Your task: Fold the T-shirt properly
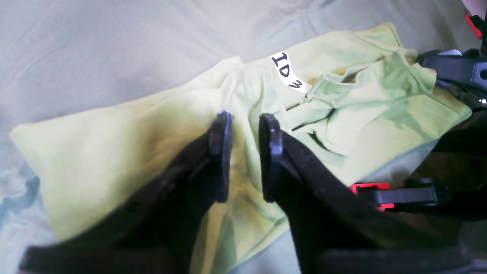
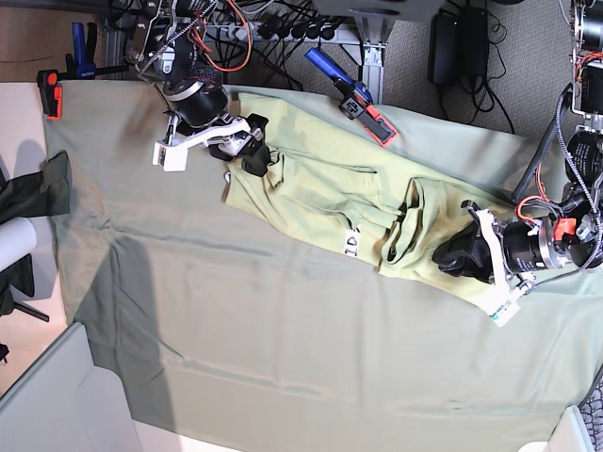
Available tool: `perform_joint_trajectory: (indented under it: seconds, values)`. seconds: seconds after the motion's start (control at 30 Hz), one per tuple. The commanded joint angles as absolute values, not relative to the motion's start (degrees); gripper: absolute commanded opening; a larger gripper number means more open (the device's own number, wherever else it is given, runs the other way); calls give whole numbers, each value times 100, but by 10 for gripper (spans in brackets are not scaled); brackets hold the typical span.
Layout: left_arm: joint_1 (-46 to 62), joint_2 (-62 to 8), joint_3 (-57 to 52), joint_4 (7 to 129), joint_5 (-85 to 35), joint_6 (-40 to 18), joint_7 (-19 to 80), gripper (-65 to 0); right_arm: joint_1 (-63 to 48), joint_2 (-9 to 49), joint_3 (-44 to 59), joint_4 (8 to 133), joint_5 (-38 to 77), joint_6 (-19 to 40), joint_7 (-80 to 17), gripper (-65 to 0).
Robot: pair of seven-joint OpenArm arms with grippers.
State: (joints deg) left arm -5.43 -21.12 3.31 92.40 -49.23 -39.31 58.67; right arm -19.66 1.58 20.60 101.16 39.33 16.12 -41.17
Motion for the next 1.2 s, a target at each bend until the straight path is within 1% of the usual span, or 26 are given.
perform_joint_trajectory:
  seconds: [0.0, 0.07, 0.33, 0.37, 0.4, 0.5, 0.67, 0.8, 0.9, 1.0, 1.17]
  values:
    - [-650, -2176, 296, 9336, -5118, -4000, 5745, -521, -1938, 172, 2049, 10178, 4088, 1846, -4095, -207]
    - [-650, -2176, 298, 9336, -5218, -4000, 5745, -521, -1931, 172, 2012, 10178, 4115, 1927, -4093, -207]
    - [-650, -2176, 296, 9336, -5336, -4000, 5743, -521, -1870, 174, 1752, 10175, 3924, 1933, -3981, -208]
    - [-650, -2176, 296, 9336, -5336, -4000, 5743, -521, -1874, 172, 1741, 10175, 3889, 1933, -3942, -223]
    - [-650, -2176, 296, 9336, -5336, -4000, 5743, -521, -1874, 172, 1737, 10175, 3861, 1931, -3920, -259]
    - [-650, -2176, 296, 9336, -5334, -4000, 5745, -521, -1872, 174, 1739, 10175, 3787, 1933, -3916, -397]
    - [-650, -2176, 296, 9336, -5341, -4000, 5743, -521, -1874, 174, 1739, 10175, 3463, 1935, -3489, -650]
    - [-655, -2174, 290, 9360, -5905, -4000, 5898, -521, -1874, 176, 1739, 10175, 3389, 2134, -3321, -650]
    - [-652, -2176, 220, 9478, -5942, -4000, 5942, -521, -1874, 193, 1741, 10175, 3352, 2150, -3321, -650]
    - [-655, -2176, 19, 9546, -6058, -4000, 5966, -521, -1852, 255, 1800, 10175, 3050, 2145, -3317, -650]
    - [-666, -2178, -405, 9553, -6136, -4000, 6029, -521, -1844, 537, 2268, 10175, 3002, 2145, -3319, -650]
